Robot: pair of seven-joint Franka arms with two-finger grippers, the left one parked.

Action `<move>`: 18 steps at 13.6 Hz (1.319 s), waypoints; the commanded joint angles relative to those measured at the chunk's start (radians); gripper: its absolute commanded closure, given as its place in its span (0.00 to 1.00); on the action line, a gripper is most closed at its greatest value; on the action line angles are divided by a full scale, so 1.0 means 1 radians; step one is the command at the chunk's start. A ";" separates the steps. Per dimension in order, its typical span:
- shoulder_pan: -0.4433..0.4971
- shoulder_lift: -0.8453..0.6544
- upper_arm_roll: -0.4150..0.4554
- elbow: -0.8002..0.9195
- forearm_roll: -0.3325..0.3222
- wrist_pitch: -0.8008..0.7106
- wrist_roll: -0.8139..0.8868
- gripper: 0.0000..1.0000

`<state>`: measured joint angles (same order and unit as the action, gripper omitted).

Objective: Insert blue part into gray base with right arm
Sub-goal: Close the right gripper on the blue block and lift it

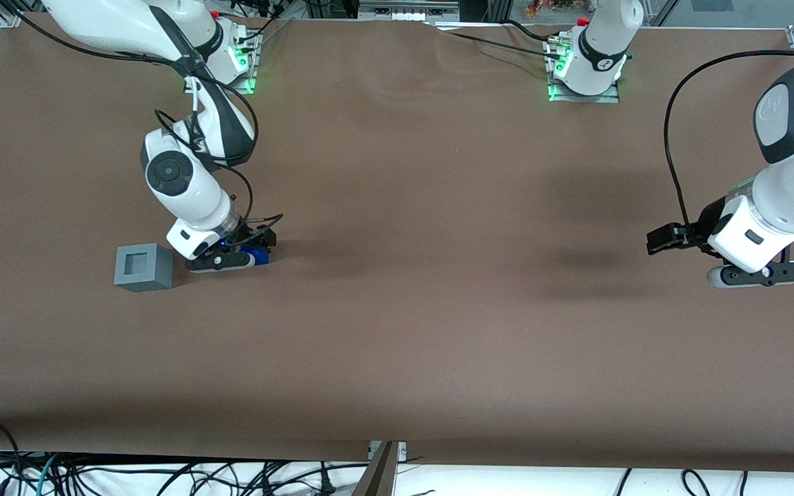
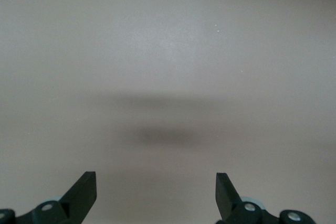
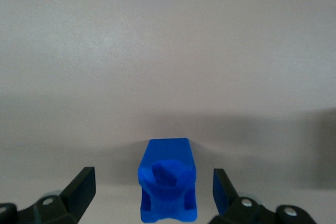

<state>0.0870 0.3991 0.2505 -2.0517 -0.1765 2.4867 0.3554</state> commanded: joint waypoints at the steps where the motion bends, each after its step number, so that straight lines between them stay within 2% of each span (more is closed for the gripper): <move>1: 0.000 0.018 0.000 -0.002 -0.026 0.029 0.028 0.01; 4: -0.001 0.035 -0.002 -0.002 -0.027 0.044 0.027 0.03; 9: -0.003 0.040 -0.005 -0.005 -0.028 0.044 0.027 0.24; 14: -0.004 0.040 -0.011 -0.019 -0.028 0.046 0.027 0.37; 16: -0.004 0.040 -0.011 -0.021 -0.028 0.044 0.027 0.50; 18: -0.004 0.040 -0.011 -0.022 -0.028 0.044 0.025 0.60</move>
<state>0.0858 0.4412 0.2377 -2.0596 -0.1800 2.5148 0.3575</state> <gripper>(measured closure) 0.493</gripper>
